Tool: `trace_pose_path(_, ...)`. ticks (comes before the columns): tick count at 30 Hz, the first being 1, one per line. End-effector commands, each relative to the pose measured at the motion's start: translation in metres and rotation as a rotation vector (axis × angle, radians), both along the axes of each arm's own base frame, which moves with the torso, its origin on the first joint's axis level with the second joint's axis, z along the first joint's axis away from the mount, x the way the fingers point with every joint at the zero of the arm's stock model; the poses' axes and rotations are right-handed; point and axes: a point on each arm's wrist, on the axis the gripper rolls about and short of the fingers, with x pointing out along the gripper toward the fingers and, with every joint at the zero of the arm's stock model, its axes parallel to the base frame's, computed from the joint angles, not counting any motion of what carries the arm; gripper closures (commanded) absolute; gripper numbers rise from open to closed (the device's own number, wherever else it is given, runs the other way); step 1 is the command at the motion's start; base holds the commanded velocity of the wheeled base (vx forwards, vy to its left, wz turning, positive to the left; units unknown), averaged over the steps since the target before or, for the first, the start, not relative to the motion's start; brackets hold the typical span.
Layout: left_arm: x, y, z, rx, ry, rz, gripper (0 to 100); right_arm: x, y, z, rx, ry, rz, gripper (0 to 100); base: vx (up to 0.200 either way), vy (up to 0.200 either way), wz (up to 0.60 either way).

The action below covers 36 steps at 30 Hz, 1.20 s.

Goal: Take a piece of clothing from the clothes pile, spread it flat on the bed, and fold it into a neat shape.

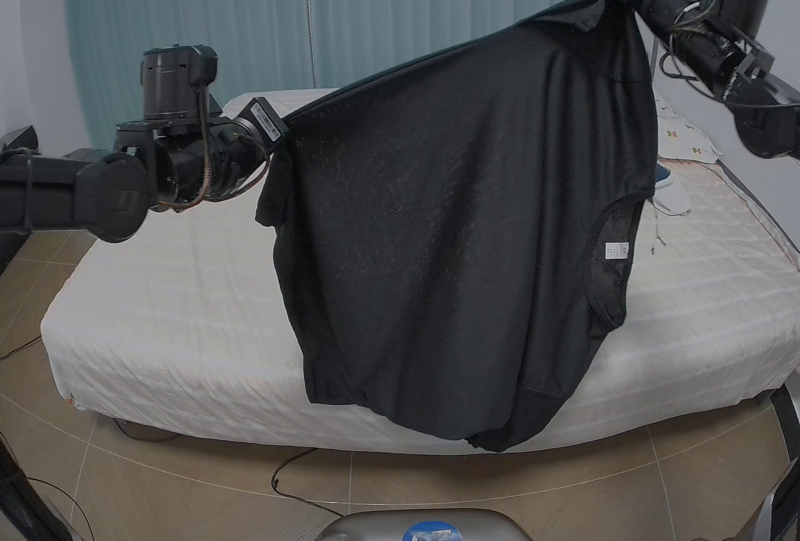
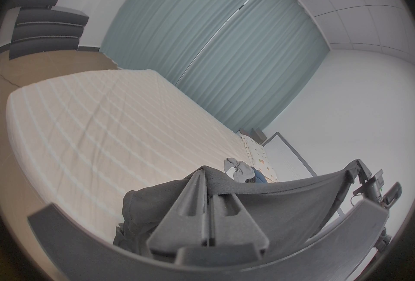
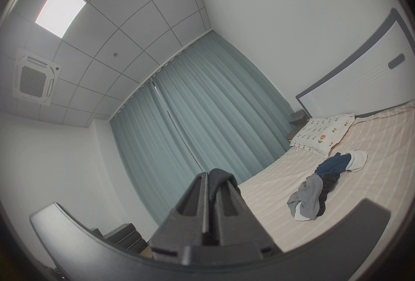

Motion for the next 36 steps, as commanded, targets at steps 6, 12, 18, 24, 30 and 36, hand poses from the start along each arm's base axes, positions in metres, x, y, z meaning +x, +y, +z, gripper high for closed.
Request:
trace_pose_path(6,0.073,-0.023,-0.06,-0.014,0.095,0.018,100,0.08,0.014,-0.08,-0.01,0.069,-0.024,100,0.2,0.0,0.0)
trace_pose_path(12,0.09,-0.028,-0.079,-0.007,0.11,0.025,100,0.096,0.019,-0.106,-0.016,0.093,-0.017,100,0.2,0.0,0.0)
trace_pose_path(18,0.102,-0.032,-0.091,-0.005,0.112,0.031,100,0.113,0.026,-0.138,-0.027,0.124,-0.015,100,0.2,0.0,0.0)
trace_pose_path(24,0.117,-0.037,-0.11,0.001,0.126,0.034,100,0.128,0.029,-0.174,-0.042,0.181,-0.023,100,0.2,0.0,0.0)
trace_pose_path(30,0.132,-0.044,-0.155,0.042,0.189,0.08,100,0.147,0.033,-0.243,-0.07,0.32,-0.045,100,0.133,0.0,0.0)
trace_pose_path(36,0.135,-0.046,-0.18,0.061,0.236,0.081,100,0.158,0.037,-0.311,-0.1,0.444,-0.095,100,0.0,0.0,0.0)
